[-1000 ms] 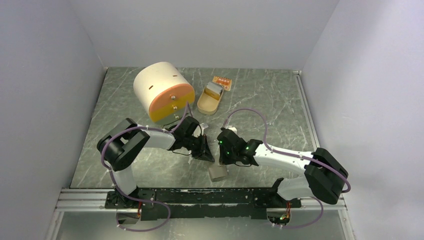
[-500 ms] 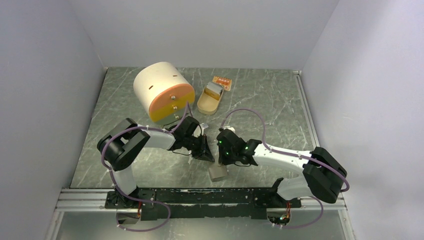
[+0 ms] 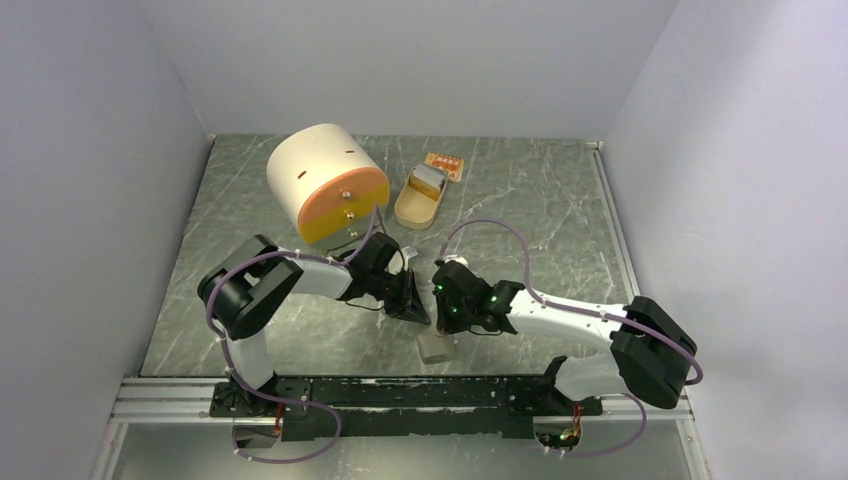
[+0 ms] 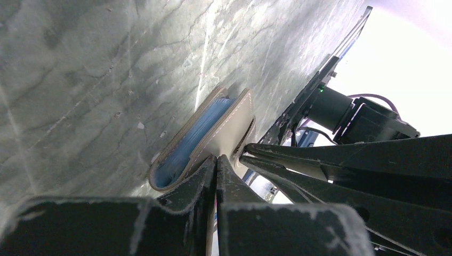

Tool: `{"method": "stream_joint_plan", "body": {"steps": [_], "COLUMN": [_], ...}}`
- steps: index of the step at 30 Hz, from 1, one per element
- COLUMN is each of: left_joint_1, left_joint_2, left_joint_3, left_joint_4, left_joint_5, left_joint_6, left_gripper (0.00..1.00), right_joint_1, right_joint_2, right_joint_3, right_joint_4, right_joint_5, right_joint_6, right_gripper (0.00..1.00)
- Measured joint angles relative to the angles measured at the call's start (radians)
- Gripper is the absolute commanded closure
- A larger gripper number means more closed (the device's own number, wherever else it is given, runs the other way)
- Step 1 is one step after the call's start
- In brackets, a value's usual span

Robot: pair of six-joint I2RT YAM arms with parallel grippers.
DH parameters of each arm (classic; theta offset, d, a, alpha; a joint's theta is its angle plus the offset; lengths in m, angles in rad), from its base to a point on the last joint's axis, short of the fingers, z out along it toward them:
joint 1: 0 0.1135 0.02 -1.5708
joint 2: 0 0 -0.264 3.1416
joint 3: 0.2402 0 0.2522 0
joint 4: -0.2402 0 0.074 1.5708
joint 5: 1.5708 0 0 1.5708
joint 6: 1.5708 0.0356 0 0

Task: Put the credit cards into the card holder
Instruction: Close the card holder at the center of the board.

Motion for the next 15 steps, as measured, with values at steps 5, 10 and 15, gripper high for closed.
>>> {"method": "stream_joint_plan", "body": {"steps": [5, 10, 15], "left_joint_1": [0.000, 0.000, 0.000], "left_joint_2": [0.005, 0.008, 0.008], "left_joint_3": [0.002, 0.003, 0.003], "left_joint_4": [0.003, 0.006, 0.006], "left_joint_5": [0.005, 0.008, 0.008], "left_joint_6": [-0.003, -0.006, -0.006], "left_gripper": [0.91, 0.91, 0.91], "right_joint_1": [0.009, 0.029, 0.058], "right_joint_2": [-0.011, -0.016, -0.016], "right_joint_3": [0.000, -0.005, -0.005], "right_joint_4": [-0.015, -0.014, -0.014], "right_joint_5": [0.004, 0.030, 0.076], "right_joint_6": [0.000, 0.006, 0.019], "right_gripper": [0.89, 0.90, 0.90]}}
